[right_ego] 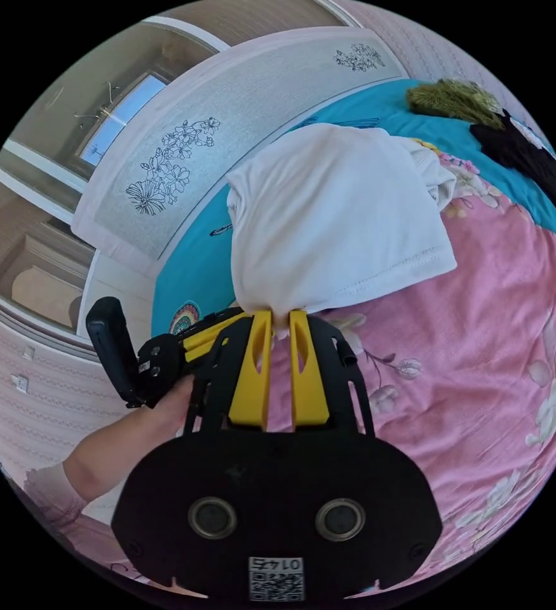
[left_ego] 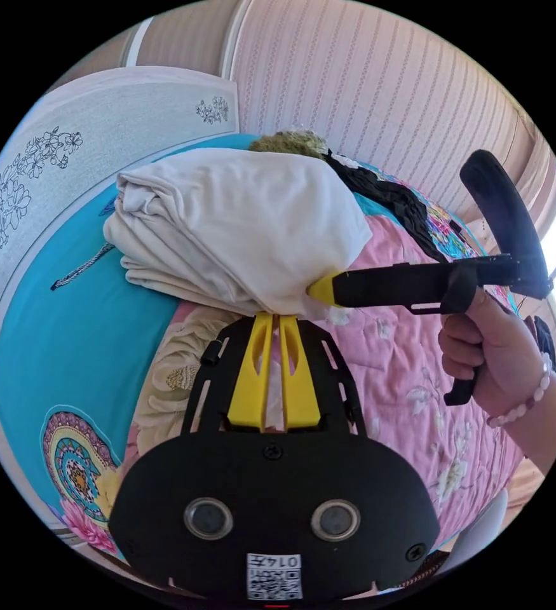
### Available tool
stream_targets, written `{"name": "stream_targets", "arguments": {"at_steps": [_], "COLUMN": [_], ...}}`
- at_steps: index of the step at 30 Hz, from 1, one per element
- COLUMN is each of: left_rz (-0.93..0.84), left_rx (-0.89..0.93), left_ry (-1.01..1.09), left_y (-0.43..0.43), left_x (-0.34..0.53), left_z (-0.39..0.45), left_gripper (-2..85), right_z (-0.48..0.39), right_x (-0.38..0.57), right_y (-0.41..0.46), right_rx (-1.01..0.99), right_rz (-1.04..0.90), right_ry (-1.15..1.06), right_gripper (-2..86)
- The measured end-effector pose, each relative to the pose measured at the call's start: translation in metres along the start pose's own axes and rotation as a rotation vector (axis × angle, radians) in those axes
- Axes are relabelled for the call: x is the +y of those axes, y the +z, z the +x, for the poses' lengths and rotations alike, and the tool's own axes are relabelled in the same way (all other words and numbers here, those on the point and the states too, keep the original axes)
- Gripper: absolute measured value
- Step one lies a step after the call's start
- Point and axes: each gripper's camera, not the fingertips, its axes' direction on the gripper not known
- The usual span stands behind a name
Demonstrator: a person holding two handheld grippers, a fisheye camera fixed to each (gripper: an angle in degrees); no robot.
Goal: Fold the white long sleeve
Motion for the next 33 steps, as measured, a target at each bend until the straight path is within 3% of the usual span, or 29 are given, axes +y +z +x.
{"name": "stream_targets", "arguments": {"at_steps": [10,15,19,24,29,31,33], "left_rz": [0.296,0.433,0.438,0.400,0.411,0.476,0.657], "left_rx": [0.059,0.168,0.282,0.454,0.478,0.507,0.526], "left_ry": [0.135,0.189,0.211,0.229,0.186,0.146,0.140], "left_y": [-0.195,-0.327,-0.385,-0.418,-0.456,-0.494,-0.556], "left_x": [0.051,0.094,0.119,0.111,0.033,0.003,-0.016], "left_z": [0.007,0.021,0.036,0.085,0.147,0.163,0.184], "left_gripper": [-1.0,-1.0,-1.0,-1.0,-1.0,-1.0,-1.0], "right_z": [0.005,-0.011,-0.028,-0.018,-0.040,-0.061,-0.094], "right_x": [0.105,0.216,0.321,0.439,0.443,0.439,0.454], "right_y": [-0.188,-0.303,-0.364,-0.425,-0.498,-0.540,-0.594], "right_rx": [-0.131,-0.125,0.009,0.115,0.379,0.449,0.411], "right_rz": [0.410,0.530,0.605,0.667,0.722,0.826,1.073], "right_ry": [-0.044,-0.097,-0.107,0.085,0.120,0.099,0.025], "right_gripper": [0.5,0.4,0.4,0.4,0.4,0.4,0.4]}}
